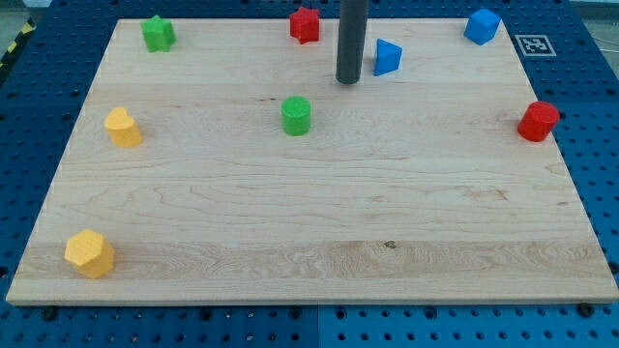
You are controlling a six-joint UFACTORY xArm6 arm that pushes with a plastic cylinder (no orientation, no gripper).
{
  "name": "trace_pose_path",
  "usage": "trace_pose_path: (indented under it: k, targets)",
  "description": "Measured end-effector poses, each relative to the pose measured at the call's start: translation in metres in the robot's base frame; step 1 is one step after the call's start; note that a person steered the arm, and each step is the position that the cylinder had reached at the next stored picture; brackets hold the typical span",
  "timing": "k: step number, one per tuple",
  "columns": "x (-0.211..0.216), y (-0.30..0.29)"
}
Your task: Move the arm towards the blue triangle
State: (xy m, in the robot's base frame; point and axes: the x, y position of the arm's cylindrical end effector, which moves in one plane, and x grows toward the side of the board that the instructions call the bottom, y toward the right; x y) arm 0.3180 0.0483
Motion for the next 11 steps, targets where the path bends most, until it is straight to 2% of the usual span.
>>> trace_pose_path:
  k: [4,6,9,11]
  targets:
    - [-0.029,0.019]
    - [-0.057,0.030]
    - [-0.062,0.086]
    - [-0.062,0.097]
